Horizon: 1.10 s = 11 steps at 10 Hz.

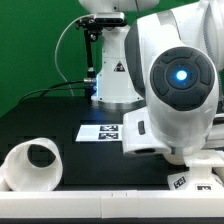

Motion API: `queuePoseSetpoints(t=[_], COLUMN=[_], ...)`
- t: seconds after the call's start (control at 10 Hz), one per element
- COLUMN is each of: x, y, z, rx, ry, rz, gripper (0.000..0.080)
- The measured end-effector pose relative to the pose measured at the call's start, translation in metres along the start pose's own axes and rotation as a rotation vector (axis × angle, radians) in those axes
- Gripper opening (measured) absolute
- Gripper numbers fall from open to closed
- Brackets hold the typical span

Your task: Assemble lamp

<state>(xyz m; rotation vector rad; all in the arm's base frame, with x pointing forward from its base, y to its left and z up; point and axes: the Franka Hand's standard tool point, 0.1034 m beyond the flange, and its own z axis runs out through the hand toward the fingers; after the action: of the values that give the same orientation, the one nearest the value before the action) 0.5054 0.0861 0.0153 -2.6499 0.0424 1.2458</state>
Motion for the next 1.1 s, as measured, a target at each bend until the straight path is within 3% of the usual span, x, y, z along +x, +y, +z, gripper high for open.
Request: queuePoseSetpoints(t=[0.2, 0.3, 0.6, 0.9, 1.1], x=[0.0, 0.0, 0.0, -0.015, -0.026], y=[0.0, 0.0, -0.001, -0.003, -0.006], z=[0.0, 0.0, 0.0, -0.023, -0.047], rx=[0.0, 0.0, 0.0, 0.002, -0.008], ry=[0.0, -0.001, 0.002, 0.058, 0.22], rz=[-0.001, -0.002, -0.007, -0.029, -0.044], gripper=[0.0671, 0.0573, 0.0573, 0.0573, 0.0574])
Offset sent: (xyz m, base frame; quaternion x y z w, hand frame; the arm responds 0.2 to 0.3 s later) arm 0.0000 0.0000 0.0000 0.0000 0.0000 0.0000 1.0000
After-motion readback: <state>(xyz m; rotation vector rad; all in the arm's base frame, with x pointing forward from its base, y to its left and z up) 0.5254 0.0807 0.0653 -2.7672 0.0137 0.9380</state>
